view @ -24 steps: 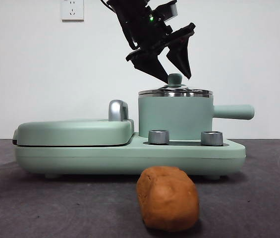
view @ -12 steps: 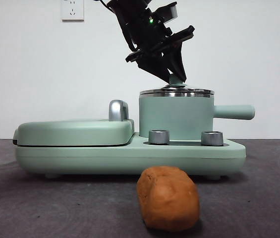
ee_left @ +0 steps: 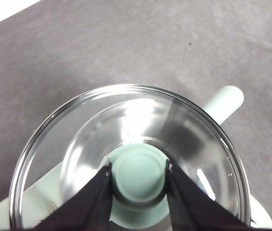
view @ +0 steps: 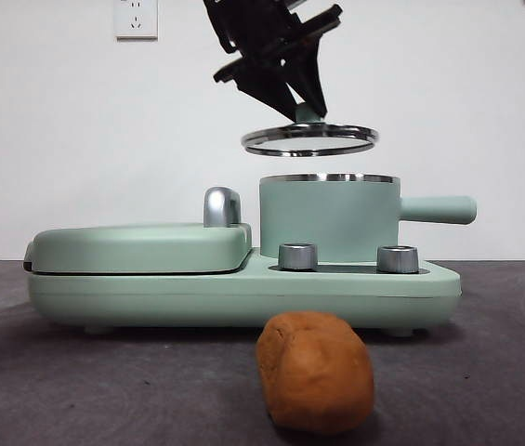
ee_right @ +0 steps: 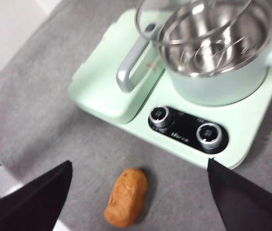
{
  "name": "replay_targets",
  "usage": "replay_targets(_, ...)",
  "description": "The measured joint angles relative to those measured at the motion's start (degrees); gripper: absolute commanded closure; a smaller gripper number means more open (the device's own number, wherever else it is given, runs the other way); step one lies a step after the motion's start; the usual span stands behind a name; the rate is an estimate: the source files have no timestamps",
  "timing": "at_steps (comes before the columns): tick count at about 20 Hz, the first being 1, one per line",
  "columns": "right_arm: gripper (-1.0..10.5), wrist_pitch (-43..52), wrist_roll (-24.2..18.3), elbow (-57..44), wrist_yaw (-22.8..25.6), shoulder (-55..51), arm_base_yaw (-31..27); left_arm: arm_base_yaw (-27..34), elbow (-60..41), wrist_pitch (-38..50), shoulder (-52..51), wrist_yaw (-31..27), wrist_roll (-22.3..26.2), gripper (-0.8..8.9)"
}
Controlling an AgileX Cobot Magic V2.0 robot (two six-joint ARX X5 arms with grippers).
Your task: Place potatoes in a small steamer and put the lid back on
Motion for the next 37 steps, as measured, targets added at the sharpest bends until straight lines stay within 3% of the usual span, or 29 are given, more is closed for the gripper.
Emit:
replay_targets(8,5.0,0.55,13.66,0.59,18.29,18.12,22.23,7.41,0.04,-3.67,-5.33,-0.02,0.02,7.95)
replay_targets(14,5.0,4.24,17.09,0.59,19.85,31.85,29.2,13.07,0.04,-4.68,-5.57,-0.02,0.02,7.95)
replay_targets(22,5.1,6.25,17.2,0.59,19.71,43.39,31.41,16.85,0.04,-4.68,-5.57,-0.04,0.0,7.95)
replay_targets(29,7.8,6.29,17.2,0.59,16.94,47.63,31.45,17.38,0.04,-4.7,-5.57,-0.02,0.0,7.95)
replay_targets(32,8.0,6.05,17.16,0.83,16.31,47.63,31.3,17.38,0.04,-4.7,-5.6,-0.02,0.0,7.95)
replay_targets(37,8.0,-3.48,12.41,12.31,13.38,47.82,25.73,17.7,0.04,-4.7,-5.6,-0.02,0.0,7.95)
